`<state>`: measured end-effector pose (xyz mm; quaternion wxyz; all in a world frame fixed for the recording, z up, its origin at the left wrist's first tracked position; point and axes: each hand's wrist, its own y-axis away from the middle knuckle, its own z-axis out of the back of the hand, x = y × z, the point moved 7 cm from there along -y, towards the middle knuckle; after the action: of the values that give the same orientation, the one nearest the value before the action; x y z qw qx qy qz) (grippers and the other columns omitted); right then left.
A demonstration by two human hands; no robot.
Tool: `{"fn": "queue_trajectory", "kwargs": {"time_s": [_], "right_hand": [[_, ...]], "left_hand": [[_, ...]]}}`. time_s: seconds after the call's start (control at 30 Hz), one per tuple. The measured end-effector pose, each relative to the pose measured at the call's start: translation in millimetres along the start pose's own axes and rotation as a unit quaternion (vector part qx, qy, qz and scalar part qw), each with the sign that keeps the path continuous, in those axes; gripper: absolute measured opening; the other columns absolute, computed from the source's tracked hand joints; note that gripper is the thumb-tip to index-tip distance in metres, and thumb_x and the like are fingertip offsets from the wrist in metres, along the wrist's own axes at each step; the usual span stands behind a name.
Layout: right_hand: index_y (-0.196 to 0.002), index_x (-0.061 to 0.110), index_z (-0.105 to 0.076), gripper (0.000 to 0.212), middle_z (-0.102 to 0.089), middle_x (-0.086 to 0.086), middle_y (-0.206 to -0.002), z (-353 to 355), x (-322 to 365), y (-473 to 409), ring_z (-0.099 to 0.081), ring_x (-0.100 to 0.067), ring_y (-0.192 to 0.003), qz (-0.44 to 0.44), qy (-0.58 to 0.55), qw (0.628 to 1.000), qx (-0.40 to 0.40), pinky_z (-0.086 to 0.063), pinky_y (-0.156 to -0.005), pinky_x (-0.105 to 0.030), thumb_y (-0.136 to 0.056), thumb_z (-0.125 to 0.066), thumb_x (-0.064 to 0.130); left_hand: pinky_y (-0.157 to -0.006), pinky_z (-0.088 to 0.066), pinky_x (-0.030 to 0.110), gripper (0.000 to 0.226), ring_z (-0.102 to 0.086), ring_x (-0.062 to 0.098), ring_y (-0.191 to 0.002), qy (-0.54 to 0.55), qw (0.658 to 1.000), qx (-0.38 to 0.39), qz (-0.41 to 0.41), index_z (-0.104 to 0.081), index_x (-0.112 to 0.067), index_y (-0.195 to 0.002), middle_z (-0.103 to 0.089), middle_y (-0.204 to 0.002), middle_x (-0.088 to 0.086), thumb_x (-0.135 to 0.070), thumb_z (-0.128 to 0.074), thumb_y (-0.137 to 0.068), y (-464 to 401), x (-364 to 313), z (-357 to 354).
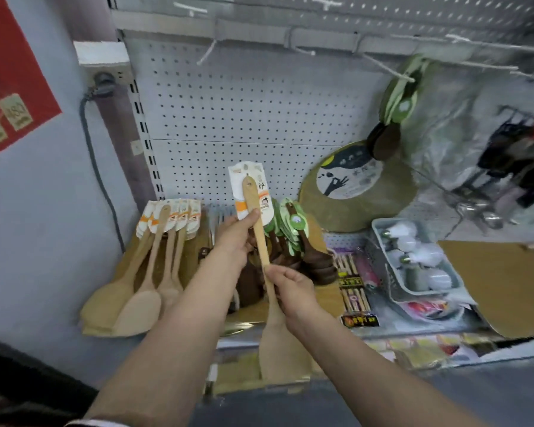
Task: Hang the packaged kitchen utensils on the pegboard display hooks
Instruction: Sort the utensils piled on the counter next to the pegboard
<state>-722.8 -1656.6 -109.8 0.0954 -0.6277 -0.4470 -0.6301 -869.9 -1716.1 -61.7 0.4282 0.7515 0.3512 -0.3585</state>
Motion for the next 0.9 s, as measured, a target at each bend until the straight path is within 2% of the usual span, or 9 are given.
{"fn": "queue_trajectory", "kwargs": {"time_s": [0.13,0.2,0.27,0.37,0.47,0.53,0.63,0.77,0.9], "right_hand": [[-0.091,0.013,-0.077,0.005,-0.071,-0.008,-0.078,107,14,18,-0.061,-0.02,-0.07,0.03,-0.023,0.999,-0.017,-0.05,-0.067,-0.028,-0.092,-0.073,0.016],[-0.089,0.013,-0.077,0.005,-0.071,-0.012,-0.081,164,23,30,-0.061,-0.023,-0.072,0.042,-0.043,0.998,-0.036,-0.051,-0.07,-0.031,-0.092,-0.073,0.015],[-0.088,0.012,-0.076,0.007,-0.069,-0.014,-0.079,218,33,44,-0.061,-0.024,-0.067,0.06,-0.067,0.995,-0.051,-0.051,-0.066,-0.032,-0.093,-0.072,0.015],[-0.092,0.016,-0.076,0.006,-0.071,-0.003,-0.076,298,47,64,-0.063,-0.016,-0.065,0.079,-0.067,0.99,-0.099,-0.05,-0.06,-0.025,-0.093,-0.072,0.021],[-0.088,0.019,-0.079,0.008,-0.069,0.002,-0.071,365,60,79,-0.061,-0.016,-0.068,0.09,-0.07,0.985,-0.132,-0.049,-0.067,-0.03,-0.092,-0.074,0.024],[-0.079,0.022,-0.079,0.013,-0.07,0.001,-0.072,403,70,88,-0.061,-0.018,-0.071,0.096,-0.082,0.979,-0.158,-0.049,-0.069,-0.032,-0.091,-0.075,0.025],[-0.092,0.019,-0.079,0.008,-0.068,-0.003,-0.077,453,82,94,-0.061,-0.017,-0.069,0.099,-0.115,0.972,-0.178,-0.048,-0.061,-0.027,-0.093,-0.074,0.025],[-0.101,0.014,-0.078,0.014,-0.066,-0.005,-0.073,510,95,88,-0.058,-0.017,-0.062,0.109,-0.151,0.961,-0.204,-0.047,-0.061,-0.029,-0.094,-0.073,0.024],[-0.102,0.015,-0.077,0.013,-0.067,-0.005,-0.073,566,122,71,-0.059,-0.016,-0.061,0.118,-0.158,0.952,-0.233,-0.049,-0.059,-0.028,-0.095,-0.071,0.024]], "left_hand": [[-0.054,-0.042,0.024,0.006,-0.057,0.015,-0.065,-0.022,0.999,0.035,-0.007,-0.067,-0.017,-0.093,-0.069,-0.077,0.0,-0.016,-0.073,-0.091,45,52,-95],[-0.047,-0.043,0.024,0.006,-0.057,0.014,-0.06,-0.035,0.998,0.06,-0.001,-0.066,-0.017,-0.09,-0.068,-0.073,0.0,-0.016,-0.072,-0.092,69,78,-146],[-0.044,-0.041,0.022,0.007,-0.055,0.011,-0.05,-0.049,0.995,0.09,0.003,-0.065,-0.016,-0.09,-0.064,-0.069,0.001,-0.016,-0.072,-0.092,95,105,-199],[-0.04,-0.038,0.018,0.006,-0.053,0.012,-0.043,-0.064,0.989,0.133,0.006,-0.066,-0.015,-0.089,-0.063,-0.066,0.003,-0.015,-0.071,-0.093,125,145,-270],[-0.044,-0.036,0.022,0.007,-0.05,0.014,-0.05,-0.068,0.983,0.171,0.018,-0.066,-0.015,-0.088,-0.063,-0.069,0.003,-0.017,-0.071,-0.093,154,177,-334],[-0.045,-0.04,0.021,0.013,-0.054,0.01,-0.047,-0.066,0.977,0.199,0.026,-0.064,-0.017,-0.083,-0.064,-0.065,-0.001,-0.019,-0.07,-0.094,170,194,-374],[-0.057,-0.047,0.027,0.016,-0.058,0.014,-0.057,-0.079,0.97,0.23,0.031,-0.063,-0.016,-0.083,-0.064,-0.069,0.0,-0.024,-0.072,-0.093,181,218,-431],[-0.048,-0.044,0.022,0.016,-0.053,0.011,-0.05,-0.113,0.956,0.268,0.037,-0.06,-0.014,-0.085,-0.062,-0.061,-0.003,-0.023,-0.07,-0.094,185,252,-498],[-0.053,-0.039,0.026,0.013,-0.049,0.014,-0.054,-0.12,0.947,0.295,0.046,-0.065,-0.015,-0.091,-0.062,-0.064,-0.002,-0.025,-0.074,-0.091,182,280,-564]]}}
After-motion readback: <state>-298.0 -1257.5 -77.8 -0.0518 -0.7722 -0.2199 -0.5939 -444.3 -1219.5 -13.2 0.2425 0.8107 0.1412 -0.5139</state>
